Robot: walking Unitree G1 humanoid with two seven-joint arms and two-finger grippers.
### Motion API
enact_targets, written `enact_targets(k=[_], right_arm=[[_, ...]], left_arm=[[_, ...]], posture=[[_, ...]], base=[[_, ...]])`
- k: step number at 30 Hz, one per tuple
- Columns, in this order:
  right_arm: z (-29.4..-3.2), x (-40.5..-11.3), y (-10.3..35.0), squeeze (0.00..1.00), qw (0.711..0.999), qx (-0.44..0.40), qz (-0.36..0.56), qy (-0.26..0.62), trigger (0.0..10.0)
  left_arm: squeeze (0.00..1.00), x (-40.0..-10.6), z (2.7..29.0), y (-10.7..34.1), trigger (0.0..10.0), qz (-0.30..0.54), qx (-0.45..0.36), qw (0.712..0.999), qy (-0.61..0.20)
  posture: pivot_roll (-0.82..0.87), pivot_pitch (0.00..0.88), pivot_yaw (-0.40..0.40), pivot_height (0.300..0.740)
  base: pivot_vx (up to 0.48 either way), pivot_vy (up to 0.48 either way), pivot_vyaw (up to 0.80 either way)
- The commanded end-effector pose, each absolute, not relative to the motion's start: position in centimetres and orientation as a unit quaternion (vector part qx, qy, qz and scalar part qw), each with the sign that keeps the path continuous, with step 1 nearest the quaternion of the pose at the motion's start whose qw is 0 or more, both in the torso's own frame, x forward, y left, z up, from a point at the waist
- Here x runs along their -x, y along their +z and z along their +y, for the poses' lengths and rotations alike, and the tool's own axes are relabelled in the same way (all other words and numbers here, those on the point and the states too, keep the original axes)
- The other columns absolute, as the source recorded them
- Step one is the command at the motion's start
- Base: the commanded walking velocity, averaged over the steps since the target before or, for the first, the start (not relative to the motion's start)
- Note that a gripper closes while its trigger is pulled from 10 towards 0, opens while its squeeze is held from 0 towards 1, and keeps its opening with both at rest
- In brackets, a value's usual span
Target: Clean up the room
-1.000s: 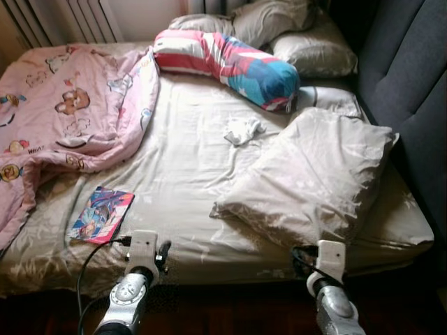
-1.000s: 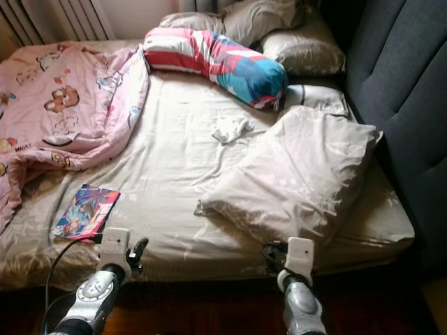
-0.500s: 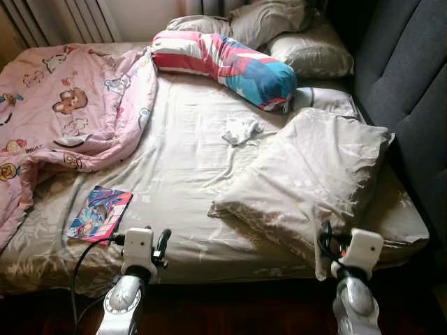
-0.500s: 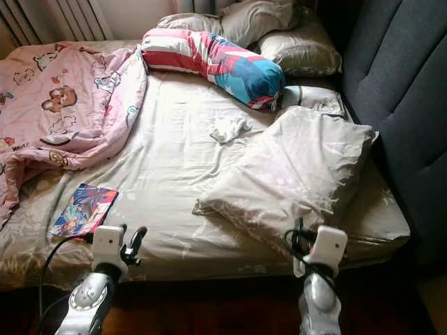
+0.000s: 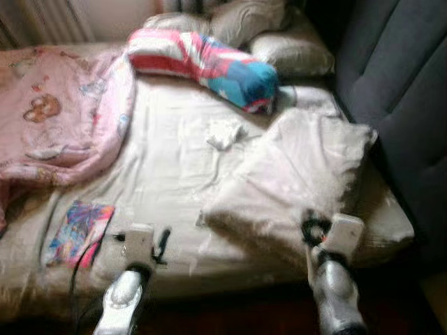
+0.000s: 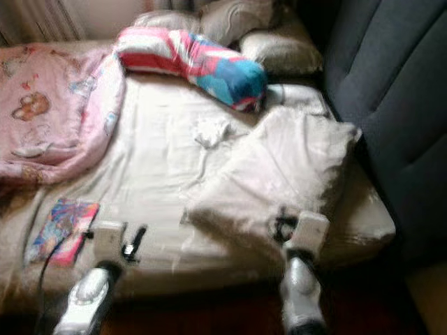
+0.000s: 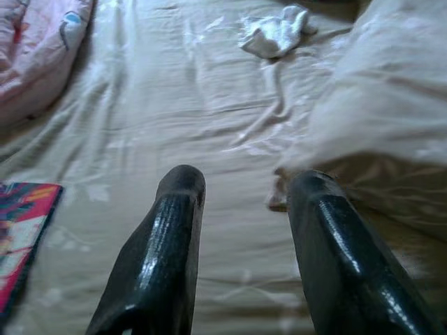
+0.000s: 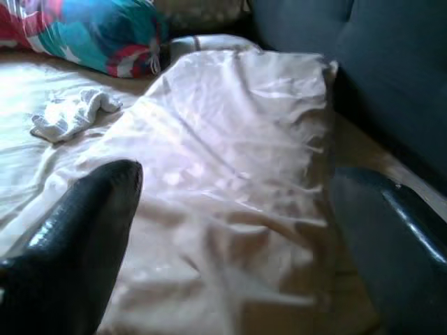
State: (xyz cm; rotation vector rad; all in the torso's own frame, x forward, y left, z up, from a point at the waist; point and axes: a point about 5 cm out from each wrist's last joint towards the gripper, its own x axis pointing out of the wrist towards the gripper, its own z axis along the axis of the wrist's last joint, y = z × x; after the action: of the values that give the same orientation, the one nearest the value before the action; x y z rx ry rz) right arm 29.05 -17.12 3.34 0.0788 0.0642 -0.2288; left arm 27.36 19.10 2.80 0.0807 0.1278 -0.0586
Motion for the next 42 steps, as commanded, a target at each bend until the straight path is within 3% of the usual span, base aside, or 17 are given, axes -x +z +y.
enact_targets(k=[1,19,20,25,31,32,33,34,42], right_arm=[[-18.1,-28.6,2.9,0.0,0.991,-0.03,0.046,-0.126,10.0],[-18.3,-28.2,0.8,0.0,0.986,-0.024,0.136,-0.098,10.0],[-18.4,-28.2,0.3,1.0,0.982,-0.021,0.164,-0.096,10.0],[-18.6,-28.3,-0.6,1.0,0.97,-0.027,0.22,-0.096,10.0],[-19.1,-29.0,-0.1,1.0,0.967,-0.037,0.219,-0.121,10.0],[-19.0,-29.4,0.4,0.8,0.971,-0.046,0.203,-0.118,10.0],[-18.9,-29.5,0.5,0.8,0.972,-0.049,0.197,-0.116,10.0],[-18.8,-29.7,0.8,0.0,0.975,-0.047,0.19,-0.11,10.0],[-18.8,-29.9,1.2,0.0,0.98,-0.042,0.164,-0.106,10.0]], left_arm=[[0.0,-27.4,18.6,2.7,10.0,0.068,-0.039,0.996,-0.037],[0.0,-27.5,18.3,2.6,10.0,0.079,-0.036,0.995,-0.045],[0.0,-27.5,18.4,2.6,10.0,0.079,-0.036,0.995,-0.045],[0.0,-27.6,18.5,2.8,10.0,0.078,-0.037,0.995,-0.046],[0.0,-27.7,18.7,3.1,10.0,0.075,-0.038,0.995,-0.048],[0.0,-27.8,18.7,3.1,10.0,0.074,-0.038,0.995,-0.049],[0.0,-27.8,18.7,3.2,10.0,0.074,-0.038,0.995,-0.049],[0.0,-27.9,18.7,3.2,10.0,0.074,-0.038,0.995,-0.049],[0.0,-28.3,18.0,3.4,10.0,0.071,-0.034,0.995,-0.059]], posture=[[-0.06,0.16,0.006,0.74],[-0.05,0.158,0.007,0.74],[-0.05,0.163,0.008,0.74],[-0.04,0.169,0.012,0.74],[-0.02,0.18,0.021,0.74],[-0.02,0.182,0.022,0.74],[-0.02,0.182,0.022,0.74],[-0.02,0.184,0.025,0.74],[-0.03,0.193,0.031,0.73]], base=[[0.311,0.0,0.0],[0.016,0.0,0.0],[0.0,0.0,0.0],[0.0,0.0,0.0],[0.0,0.0,0.0],[0.0,0.0,0.0],[0.0,0.0,0.0],[0.0,0.0,0.0],[0.0,0.0,0.0]])
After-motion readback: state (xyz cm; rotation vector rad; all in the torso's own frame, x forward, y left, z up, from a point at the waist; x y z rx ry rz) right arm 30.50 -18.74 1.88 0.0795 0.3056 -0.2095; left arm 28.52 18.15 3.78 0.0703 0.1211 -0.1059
